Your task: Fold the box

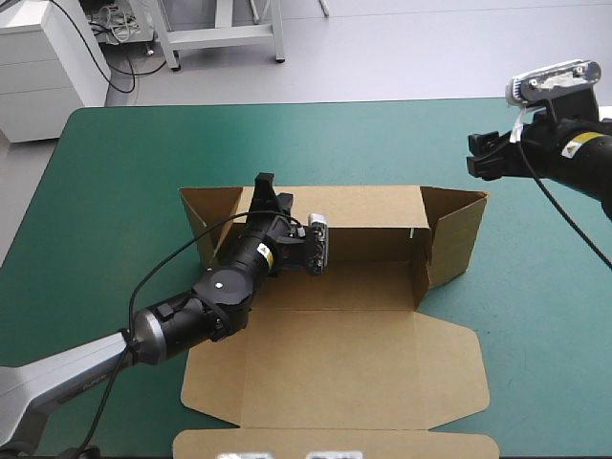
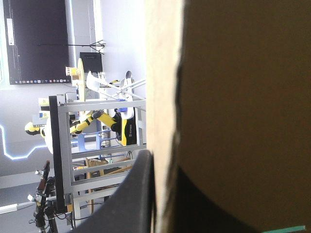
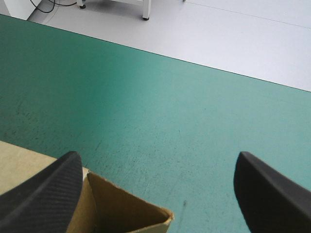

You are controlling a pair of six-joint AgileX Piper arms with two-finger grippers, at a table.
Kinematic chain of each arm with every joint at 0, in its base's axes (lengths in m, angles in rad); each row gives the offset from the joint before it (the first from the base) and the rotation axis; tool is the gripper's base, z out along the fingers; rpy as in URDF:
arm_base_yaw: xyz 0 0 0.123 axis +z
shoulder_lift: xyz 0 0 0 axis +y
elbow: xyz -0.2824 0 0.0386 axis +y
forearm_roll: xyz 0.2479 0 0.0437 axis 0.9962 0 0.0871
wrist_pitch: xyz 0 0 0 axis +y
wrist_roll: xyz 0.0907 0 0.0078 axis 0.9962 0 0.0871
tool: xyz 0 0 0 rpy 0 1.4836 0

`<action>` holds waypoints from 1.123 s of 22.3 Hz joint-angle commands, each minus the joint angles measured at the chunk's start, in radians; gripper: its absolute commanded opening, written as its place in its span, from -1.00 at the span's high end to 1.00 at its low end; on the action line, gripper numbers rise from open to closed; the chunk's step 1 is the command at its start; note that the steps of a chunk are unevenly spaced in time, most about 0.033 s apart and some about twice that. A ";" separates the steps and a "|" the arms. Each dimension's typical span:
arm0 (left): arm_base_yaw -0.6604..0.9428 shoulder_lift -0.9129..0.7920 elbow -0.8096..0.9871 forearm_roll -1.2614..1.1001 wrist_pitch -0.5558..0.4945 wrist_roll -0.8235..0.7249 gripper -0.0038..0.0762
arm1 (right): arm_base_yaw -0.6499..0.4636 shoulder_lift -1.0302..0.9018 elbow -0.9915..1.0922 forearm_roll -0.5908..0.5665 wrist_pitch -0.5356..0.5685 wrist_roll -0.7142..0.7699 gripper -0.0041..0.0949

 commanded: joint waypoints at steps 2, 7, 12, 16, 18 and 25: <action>0.000 -0.016 0.003 -0.069 0.040 -0.033 0.92 | -0.010 0.071 -0.100 -0.004 -0.051 0.033 -0.67; 0.000 -0.016 0.003 -0.069 0.040 -0.033 0.92 | -0.010 0.243 -0.210 -0.004 0.009 0.067 -0.67; 0.000 -0.016 0.003 -0.069 0.041 -0.033 0.92 | -0.010 0.426 -0.348 -0.028 0.089 0.122 -0.67; 0.000 -0.017 0.003 -0.067 0.041 -0.033 0.92 | -0.010 0.525 -0.390 -0.030 0.190 0.141 -0.67; 0.000 -0.017 0.003 -0.066 0.041 -0.033 0.92 | -0.010 0.554 -0.384 -0.032 0.219 0.153 -0.67; 0.000 -0.017 0.003 -0.052 0.041 -0.033 0.92 | -0.010 0.565 -0.348 -0.048 0.276 0.182 -0.63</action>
